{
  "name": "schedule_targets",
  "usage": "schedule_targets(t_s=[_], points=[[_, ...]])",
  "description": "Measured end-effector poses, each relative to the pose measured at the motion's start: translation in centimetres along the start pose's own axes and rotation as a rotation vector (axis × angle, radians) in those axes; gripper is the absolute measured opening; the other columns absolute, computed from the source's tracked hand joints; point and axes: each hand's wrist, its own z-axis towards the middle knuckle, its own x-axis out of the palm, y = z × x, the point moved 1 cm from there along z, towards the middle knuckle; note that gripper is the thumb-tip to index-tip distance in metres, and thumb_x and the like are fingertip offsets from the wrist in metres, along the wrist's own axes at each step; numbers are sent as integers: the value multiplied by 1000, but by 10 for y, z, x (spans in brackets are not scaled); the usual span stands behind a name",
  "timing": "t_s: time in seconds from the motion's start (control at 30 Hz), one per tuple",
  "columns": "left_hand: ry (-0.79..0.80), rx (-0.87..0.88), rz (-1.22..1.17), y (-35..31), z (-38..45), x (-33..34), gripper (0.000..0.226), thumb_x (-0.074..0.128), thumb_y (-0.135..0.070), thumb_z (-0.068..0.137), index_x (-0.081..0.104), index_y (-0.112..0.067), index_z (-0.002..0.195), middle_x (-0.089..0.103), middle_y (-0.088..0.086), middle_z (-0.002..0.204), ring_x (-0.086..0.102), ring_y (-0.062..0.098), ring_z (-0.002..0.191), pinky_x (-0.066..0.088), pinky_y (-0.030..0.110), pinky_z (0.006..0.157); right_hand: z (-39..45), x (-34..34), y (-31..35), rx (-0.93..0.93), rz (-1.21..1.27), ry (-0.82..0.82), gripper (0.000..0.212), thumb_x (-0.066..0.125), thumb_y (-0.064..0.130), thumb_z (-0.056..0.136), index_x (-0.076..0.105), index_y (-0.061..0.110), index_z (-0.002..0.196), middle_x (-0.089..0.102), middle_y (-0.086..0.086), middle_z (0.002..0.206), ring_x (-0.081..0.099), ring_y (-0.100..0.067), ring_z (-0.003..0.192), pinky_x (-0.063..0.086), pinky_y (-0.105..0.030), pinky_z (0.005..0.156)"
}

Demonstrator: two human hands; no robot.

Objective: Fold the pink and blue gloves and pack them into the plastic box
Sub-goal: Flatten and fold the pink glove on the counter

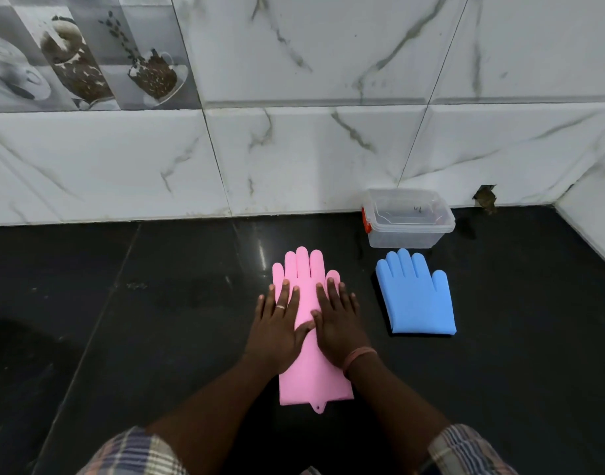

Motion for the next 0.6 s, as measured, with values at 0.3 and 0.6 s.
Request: schedule_targets(t_s=[0.3,0.6], points=[[-50,-22,23,2,1,10,76,14,-66,104,1,-25,165,-4,1,173,-2,29,160,10,53,129,-1,9,-4,9,-57,-82,63,17,48,104,-11,33,159,-16,2,167,-15,-23,154,-3,-44,124],[-18,-8,12,0,-2,0,74,10,-63,103,0,-24,165,-8,2,173,-5,30,160,6,52,130,-1,3,-3,-6,-45,-33,64,16,48,103,-12,32,158,-21,1,166,-19,-24,152,-7,-44,124]])
